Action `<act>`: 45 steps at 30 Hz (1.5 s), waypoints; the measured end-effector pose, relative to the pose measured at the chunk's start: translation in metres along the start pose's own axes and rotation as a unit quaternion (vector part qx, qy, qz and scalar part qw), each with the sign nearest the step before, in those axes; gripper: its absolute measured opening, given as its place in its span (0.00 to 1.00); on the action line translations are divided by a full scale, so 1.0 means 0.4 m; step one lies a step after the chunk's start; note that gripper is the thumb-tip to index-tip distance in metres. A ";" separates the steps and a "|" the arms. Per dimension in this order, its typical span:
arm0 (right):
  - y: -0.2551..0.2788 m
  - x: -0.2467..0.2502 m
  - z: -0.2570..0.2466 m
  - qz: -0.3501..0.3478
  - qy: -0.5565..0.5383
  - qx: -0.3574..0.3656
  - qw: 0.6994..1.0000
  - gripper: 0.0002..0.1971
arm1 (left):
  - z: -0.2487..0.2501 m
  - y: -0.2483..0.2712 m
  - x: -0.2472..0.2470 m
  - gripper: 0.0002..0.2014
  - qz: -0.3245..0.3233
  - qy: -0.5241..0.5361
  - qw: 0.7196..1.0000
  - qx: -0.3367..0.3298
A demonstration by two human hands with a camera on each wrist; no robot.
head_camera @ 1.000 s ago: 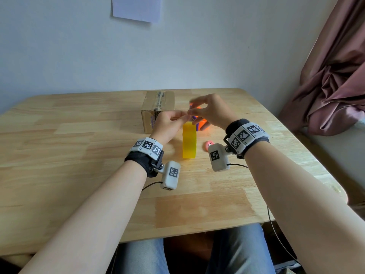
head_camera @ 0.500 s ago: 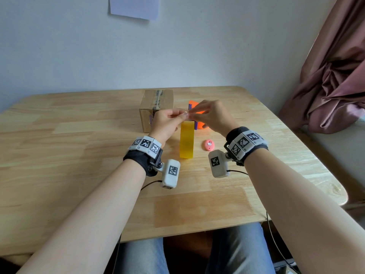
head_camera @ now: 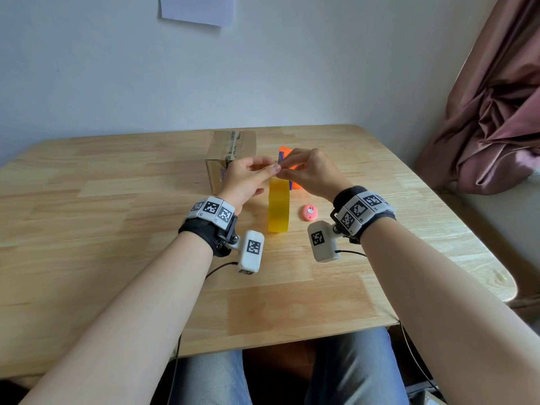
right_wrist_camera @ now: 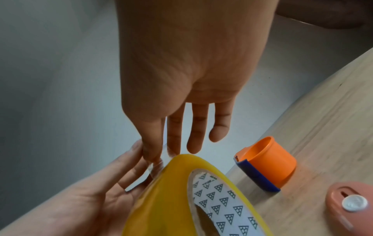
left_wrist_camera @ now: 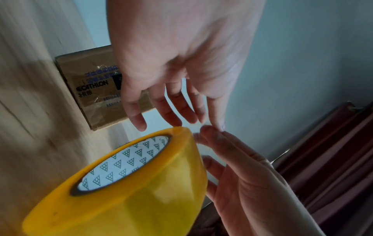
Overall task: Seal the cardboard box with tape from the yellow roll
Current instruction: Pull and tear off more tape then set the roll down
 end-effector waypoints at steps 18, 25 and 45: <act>-0.011 -0.011 0.008 0.001 0.018 -0.063 0.998 0.06 | -0.077 0.052 -0.055 0.20 -0.130 0.088 0.975 0.158; 0.035 -0.069 0.110 -0.088 -0.094 -0.302 0.945 0.27 | -0.082 0.071 -0.048 0.17 -0.135 0.091 0.975 0.151; 0.058 0.147 0.243 0.055 0.028 -0.373 0.926 0.24 | 0.047 -0.039 -0.165 0.09 -0.080 0.008 0.994 0.073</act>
Point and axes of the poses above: each hand's wrist, its own y-axis away from the middle knuckle, its own x-axis out of the back of the hand, z = x × y, the point moved 9 cm from there along -y, towards the middle knuckle, and after that the axes turned 6 degrees about -z, right-handed, at the moved point
